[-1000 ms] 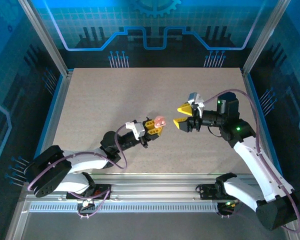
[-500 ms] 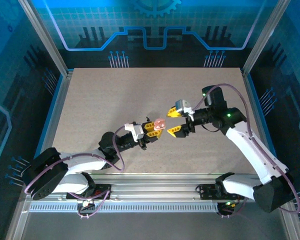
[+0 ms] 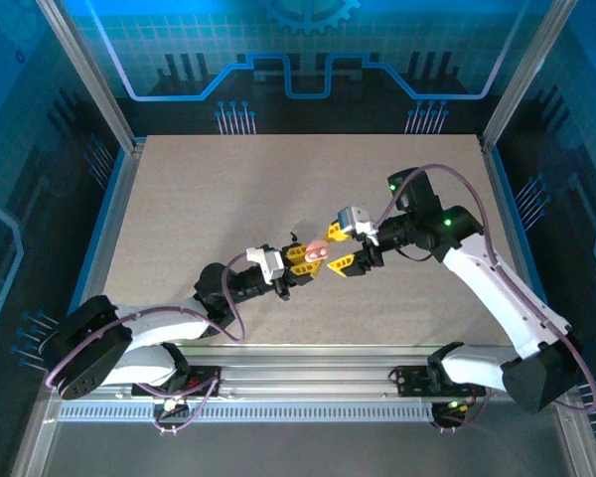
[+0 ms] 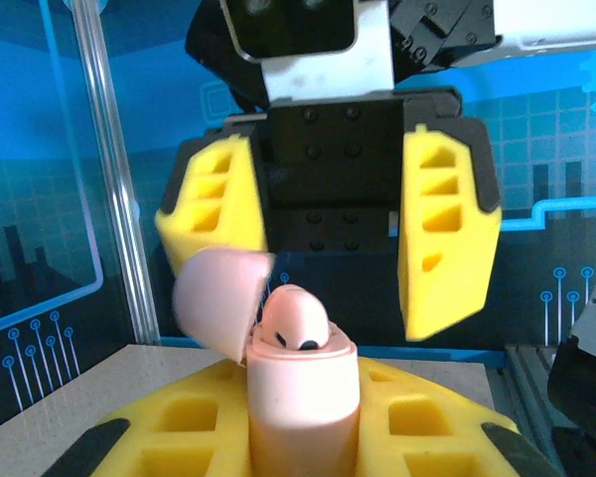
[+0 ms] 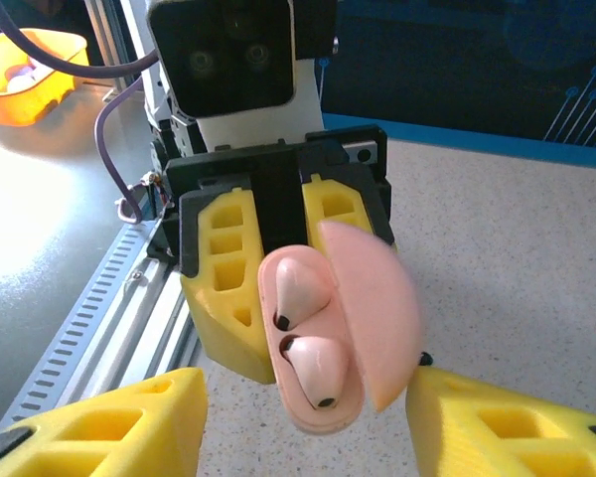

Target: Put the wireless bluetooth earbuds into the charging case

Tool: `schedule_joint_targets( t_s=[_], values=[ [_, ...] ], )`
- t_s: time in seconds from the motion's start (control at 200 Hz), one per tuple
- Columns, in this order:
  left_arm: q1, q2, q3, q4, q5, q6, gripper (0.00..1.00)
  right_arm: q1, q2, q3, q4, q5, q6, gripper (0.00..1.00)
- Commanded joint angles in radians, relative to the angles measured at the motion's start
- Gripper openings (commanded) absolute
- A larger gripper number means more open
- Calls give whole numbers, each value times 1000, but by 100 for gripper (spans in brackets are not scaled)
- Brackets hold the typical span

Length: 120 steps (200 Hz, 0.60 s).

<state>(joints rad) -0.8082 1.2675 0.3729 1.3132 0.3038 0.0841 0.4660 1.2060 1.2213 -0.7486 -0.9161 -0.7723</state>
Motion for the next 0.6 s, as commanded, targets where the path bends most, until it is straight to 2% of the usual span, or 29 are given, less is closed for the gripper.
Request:
schedule_joint_targets(
  t_s=[0.0,0.135,0.23,0.39,0.595],
  values=[
    [4,-25,-8,9,-14,20,19,-4,-89,-2,-31,-17,-7,54],
    [4,-22,-7,10,-9,16,19,-53,-169,-58,34,-31,24,54],
    [4,-20,-8,14,-6,12,19,-52,-186,-80,88,34,37,52],
    [4,-15,-5,16,3,12,19,-42,-135,-48,102,79,18,52],
    [4,-13,-5,20,4,12,19,-4,-54,6,54,54,-49,43]
  ],
)
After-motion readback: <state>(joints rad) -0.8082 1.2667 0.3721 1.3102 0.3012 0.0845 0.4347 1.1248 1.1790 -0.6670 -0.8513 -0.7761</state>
